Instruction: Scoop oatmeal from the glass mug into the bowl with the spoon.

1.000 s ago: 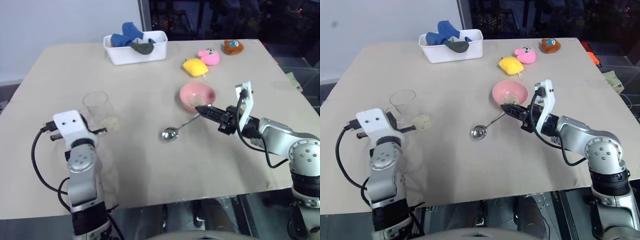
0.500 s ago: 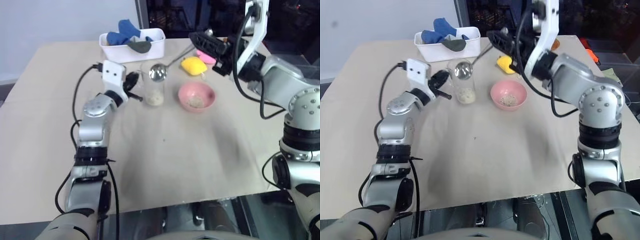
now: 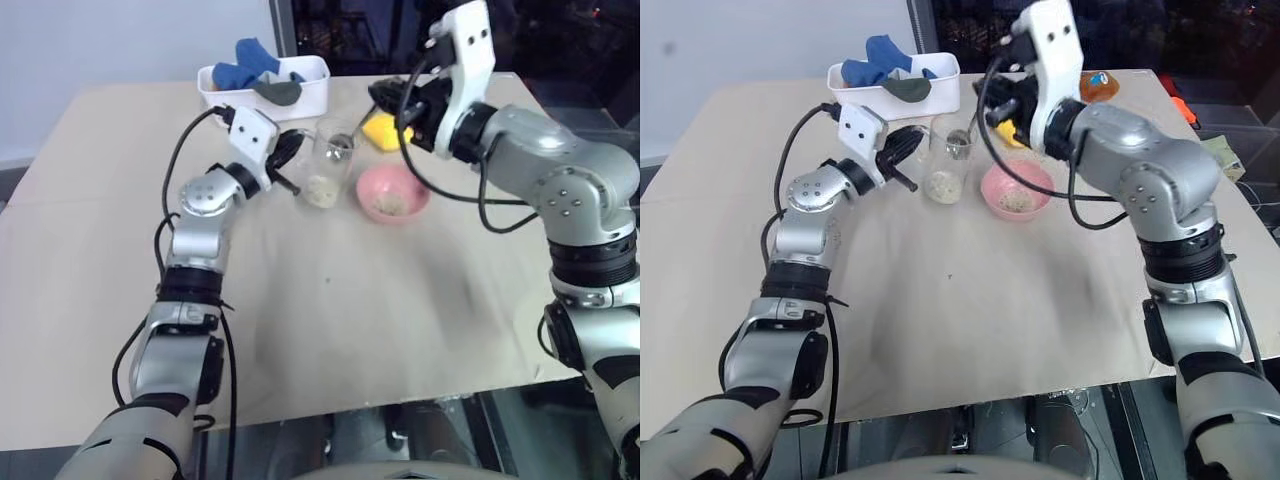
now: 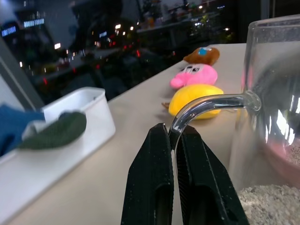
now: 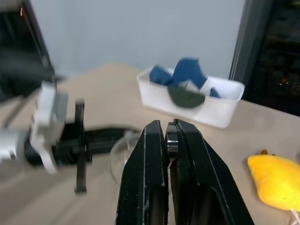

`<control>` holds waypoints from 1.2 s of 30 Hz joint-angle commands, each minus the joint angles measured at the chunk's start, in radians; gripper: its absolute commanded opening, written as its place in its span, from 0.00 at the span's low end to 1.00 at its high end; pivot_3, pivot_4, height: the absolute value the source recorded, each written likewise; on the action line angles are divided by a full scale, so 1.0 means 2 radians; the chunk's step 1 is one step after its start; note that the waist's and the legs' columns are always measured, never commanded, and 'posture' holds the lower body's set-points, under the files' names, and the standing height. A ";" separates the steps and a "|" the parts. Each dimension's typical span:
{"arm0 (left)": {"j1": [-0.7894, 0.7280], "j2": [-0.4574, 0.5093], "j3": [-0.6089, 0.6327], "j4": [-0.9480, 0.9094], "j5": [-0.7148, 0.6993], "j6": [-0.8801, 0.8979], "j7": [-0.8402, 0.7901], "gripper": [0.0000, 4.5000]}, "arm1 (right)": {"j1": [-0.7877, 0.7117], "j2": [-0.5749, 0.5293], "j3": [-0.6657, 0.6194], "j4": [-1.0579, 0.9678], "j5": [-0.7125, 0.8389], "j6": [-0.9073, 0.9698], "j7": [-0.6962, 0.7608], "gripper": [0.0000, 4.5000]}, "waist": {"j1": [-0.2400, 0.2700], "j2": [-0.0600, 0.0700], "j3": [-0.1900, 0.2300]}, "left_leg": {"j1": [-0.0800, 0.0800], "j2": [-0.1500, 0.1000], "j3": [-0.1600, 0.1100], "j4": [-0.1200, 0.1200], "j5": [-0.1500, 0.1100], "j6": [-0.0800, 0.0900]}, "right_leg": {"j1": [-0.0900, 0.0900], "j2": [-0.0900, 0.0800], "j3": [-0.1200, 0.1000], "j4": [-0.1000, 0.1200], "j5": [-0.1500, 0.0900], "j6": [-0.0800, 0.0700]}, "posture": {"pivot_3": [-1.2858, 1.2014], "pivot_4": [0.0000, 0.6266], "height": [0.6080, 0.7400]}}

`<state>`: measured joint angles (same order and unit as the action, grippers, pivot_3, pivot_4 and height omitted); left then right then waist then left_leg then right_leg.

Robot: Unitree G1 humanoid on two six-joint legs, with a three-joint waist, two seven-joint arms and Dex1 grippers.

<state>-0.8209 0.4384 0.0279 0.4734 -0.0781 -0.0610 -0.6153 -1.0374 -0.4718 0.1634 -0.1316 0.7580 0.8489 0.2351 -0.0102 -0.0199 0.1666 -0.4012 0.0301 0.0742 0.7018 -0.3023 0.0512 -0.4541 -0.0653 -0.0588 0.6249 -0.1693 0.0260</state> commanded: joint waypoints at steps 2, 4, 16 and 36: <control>-0.016 0.011 -0.007 0.004 0.022 -0.067 0.001 0.01 | -0.005 0.002 0.013 0.015 -0.039 0.004 0.049 0.00 | 0.000 0.000 0.000 | 0.000 0.000 0.000 0.000 0.000 0.000 | 0.000 0.000 0.000 0.000 0.000 0.000 | 0.52 0.24 1.00; -0.017 0.013 -0.012 0.012 0.029 -0.085 0.000 0.01 | -0.007 0.012 0.015 0.027 -0.040 0.019 0.068 0.00 | 0.000 0.000 0.000 | 0.000 0.000 0.000 0.000 0.000 0.000 | 0.000 0.000 0.000 0.000 0.000 0.000 | 0.52 0.24 1.00; -0.016 0.011 -0.017 0.025 0.040 -0.117 0.000 0.01 | -0.010 0.066 -0.024 0.065 -0.043 0.065 0.092 0.00 | 0.000 0.000 0.000 | 0.000 0.000 0.000 0.000 0.000 0.000 | 0.000 0.000 0.000 0.000 0.000 0.000 | 0.52 0.24 1.00; -0.069 0.009 -0.038 0.134 0.085 -0.157 0.024 0.01 | -0.048 0.123 -0.254 0.150 0.020 0.178 -0.039 0.00 | -0.002 0.000 0.000 | 0.000 0.000 0.000 0.000 0.000 0.000 | 0.000 0.000 0.000 0.000 0.000 0.000 | 0.52 0.24 1.00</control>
<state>-0.9160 0.4543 -0.0516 0.7452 0.0962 -0.3430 -0.5802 -1.1009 -0.2184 -0.3204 0.1810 0.7865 1.2177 0.1640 -0.0137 -0.0193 0.1669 -0.4015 0.0298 0.0744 0.7016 -0.3022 0.0509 -0.4542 -0.0656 -0.0595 0.6254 -0.1692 0.0261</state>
